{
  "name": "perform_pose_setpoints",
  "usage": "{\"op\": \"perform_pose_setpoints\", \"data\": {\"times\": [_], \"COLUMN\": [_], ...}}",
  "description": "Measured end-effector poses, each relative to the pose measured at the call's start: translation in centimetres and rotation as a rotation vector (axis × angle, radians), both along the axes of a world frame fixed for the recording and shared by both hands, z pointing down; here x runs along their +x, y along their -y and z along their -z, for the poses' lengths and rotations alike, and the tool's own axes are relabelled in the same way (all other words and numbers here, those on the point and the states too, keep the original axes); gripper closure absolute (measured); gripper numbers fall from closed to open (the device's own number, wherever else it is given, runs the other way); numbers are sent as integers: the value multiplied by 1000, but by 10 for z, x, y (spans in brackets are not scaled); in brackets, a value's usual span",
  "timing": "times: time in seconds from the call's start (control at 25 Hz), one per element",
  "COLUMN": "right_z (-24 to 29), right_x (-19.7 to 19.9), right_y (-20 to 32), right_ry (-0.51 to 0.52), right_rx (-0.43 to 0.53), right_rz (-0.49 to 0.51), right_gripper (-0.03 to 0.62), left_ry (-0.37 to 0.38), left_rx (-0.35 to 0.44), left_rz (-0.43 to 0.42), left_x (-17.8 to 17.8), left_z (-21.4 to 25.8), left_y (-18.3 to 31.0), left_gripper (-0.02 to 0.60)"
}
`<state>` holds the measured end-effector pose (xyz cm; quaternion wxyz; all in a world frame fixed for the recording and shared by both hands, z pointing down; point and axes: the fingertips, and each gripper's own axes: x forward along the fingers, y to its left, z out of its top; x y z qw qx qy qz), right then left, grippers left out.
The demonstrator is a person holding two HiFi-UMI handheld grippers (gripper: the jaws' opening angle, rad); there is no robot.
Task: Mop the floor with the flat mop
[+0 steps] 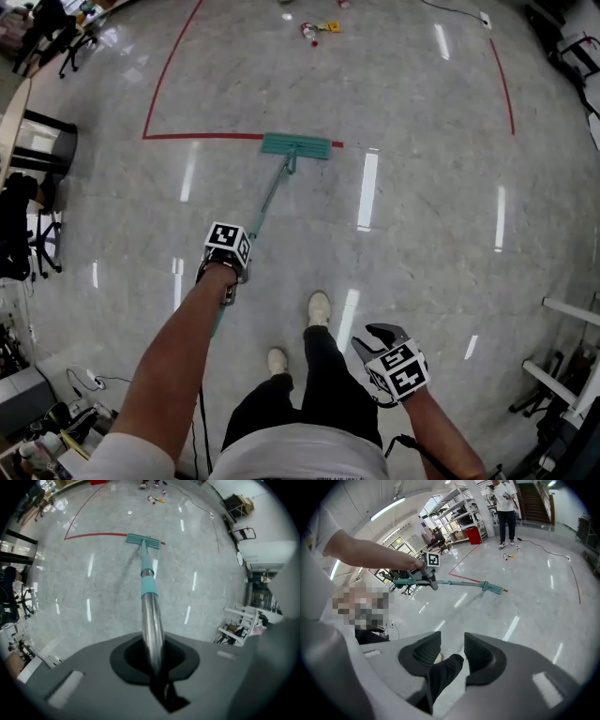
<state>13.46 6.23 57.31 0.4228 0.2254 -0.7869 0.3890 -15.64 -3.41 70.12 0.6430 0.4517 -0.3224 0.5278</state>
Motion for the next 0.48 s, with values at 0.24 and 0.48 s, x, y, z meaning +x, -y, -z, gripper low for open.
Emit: {"op": "perform_pose_setpoints", "data": {"times": [0.24, 0.48], "right_z": [-3, 1], "right_x": [-2, -17], "right_y": [-7, -3], "right_ry": [-4, 2], "right_rx": [-2, 36], "right_rz": [10, 14], "right_gripper": [434, 434], "left_ry": [4, -28], "left_rx": [20, 45], "left_rz": [-2, -20], "left_x": [1, -24], "left_z": [-1, 20], "left_y": [-3, -62], "left_gripper": [540, 540]}}
